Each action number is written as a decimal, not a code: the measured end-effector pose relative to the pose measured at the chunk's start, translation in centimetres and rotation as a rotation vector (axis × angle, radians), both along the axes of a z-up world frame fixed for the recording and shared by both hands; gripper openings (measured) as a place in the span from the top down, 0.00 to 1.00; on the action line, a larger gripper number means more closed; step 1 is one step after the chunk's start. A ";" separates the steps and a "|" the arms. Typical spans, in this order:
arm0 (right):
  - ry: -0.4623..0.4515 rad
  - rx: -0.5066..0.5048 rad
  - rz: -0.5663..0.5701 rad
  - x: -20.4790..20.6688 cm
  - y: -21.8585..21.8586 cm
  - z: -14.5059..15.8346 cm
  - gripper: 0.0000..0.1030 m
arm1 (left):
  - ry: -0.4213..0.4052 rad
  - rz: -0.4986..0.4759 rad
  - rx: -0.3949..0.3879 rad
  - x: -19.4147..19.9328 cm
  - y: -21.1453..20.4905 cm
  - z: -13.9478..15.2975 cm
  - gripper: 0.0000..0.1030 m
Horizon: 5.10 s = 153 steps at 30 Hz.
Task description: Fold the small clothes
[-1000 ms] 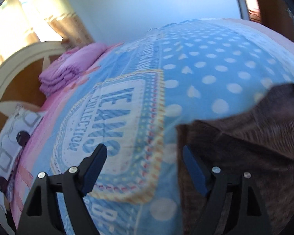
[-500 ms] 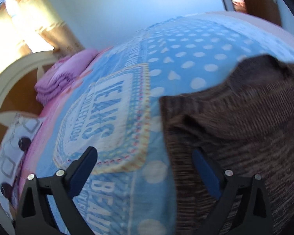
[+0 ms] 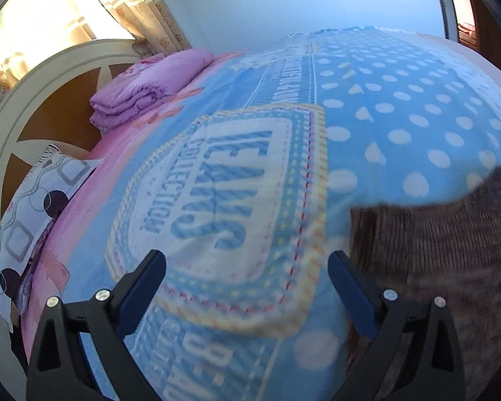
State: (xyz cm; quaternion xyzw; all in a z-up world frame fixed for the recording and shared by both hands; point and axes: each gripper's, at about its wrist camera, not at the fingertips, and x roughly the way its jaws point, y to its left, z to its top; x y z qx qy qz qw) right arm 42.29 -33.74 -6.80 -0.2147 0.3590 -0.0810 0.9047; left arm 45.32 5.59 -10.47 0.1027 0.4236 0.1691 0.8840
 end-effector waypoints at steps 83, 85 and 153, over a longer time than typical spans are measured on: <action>0.265 0.582 0.296 -16.3 11.2 -8.1 0.60 | -0.006 -0.333 -0.183 -17.4 -7.2 -3.1 0.29; 0.295 0.580 0.297 -16.6 11.3 -7.4 0.61 | -0.006 -0.326 -0.234 -17.4 -6.4 -3.2 0.27; 0.119 0.125 0.629 -15.2 31.9 -9.2 0.48 | 0.041 -0.297 -0.525 -0.4 0.9 -2.9 0.25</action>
